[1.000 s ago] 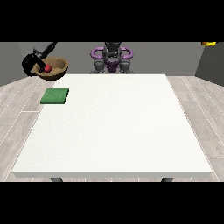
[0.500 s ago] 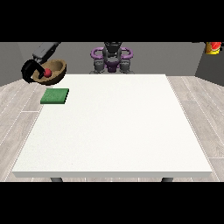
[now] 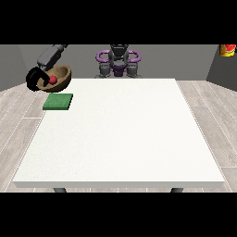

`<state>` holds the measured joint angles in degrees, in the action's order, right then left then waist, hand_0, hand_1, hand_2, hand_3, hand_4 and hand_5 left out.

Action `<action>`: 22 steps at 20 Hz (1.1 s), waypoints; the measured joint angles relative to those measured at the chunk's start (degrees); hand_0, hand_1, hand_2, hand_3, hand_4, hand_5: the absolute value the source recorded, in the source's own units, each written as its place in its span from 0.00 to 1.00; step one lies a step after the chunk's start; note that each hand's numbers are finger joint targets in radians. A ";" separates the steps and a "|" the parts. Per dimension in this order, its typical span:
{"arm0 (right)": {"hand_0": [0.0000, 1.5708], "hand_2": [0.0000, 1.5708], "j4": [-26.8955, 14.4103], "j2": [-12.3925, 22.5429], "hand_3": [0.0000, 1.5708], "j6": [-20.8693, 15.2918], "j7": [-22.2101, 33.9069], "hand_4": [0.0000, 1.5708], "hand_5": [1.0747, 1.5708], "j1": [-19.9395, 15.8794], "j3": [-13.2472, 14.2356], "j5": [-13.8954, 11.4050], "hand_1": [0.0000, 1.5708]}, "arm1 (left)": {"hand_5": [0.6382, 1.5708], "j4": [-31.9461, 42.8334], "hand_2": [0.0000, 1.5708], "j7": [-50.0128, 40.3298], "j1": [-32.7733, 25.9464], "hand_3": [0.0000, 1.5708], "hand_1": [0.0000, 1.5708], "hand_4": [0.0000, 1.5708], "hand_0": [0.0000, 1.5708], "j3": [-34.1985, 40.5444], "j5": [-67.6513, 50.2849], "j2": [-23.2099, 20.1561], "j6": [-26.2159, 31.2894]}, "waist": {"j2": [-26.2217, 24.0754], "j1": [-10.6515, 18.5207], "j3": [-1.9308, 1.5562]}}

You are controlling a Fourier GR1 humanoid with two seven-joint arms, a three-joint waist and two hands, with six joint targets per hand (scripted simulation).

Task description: Pick the cup and pour the ball into the bowl, then pick the bowl and place it on the pad

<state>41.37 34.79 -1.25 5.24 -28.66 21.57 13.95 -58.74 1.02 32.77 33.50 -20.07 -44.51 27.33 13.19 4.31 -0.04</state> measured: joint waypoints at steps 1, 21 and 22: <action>1.00 1.00 -1.10 0.40 0.74 -0.42 -0.22 0.12 0.97 -0.28 0.75 0.25 1.00 | 0.99 -0.51 0.00 0.53 -0.38 0.00 0.00 0.76 0.00 -0.16 0.00 0.32 0.05 | 0.45 0.32 0.00; 0.12 0.26 -6.66 1.15 0.50 -6.99 -5.57 0.00 0.76 -6.00 1.74 -1.80 0.12 | 1.00 4.50 0.00 6.59 -1.73 0.00 0.00 0.76 0.00 1.62 -1.34 -4.54 2.22 | 3.87 0.67 0.03; 0.00 0.13 -6.74 1.04 0.00 -6.79 -5.55 0.00 0.74 -6.10 1.01 -2.41 0.00 | 1.00 4.87 0.00 6.57 -1.50 0.00 0.00 0.76 0.00 1.68 -1.52 -4.95 2.48 | 4.06 0.80 0.04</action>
<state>34.63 35.83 -8.04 -0.32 -34.76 22.58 11.54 -53.87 7.59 31.27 35.18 -21.60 -49.47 29.81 17.25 5.10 0.00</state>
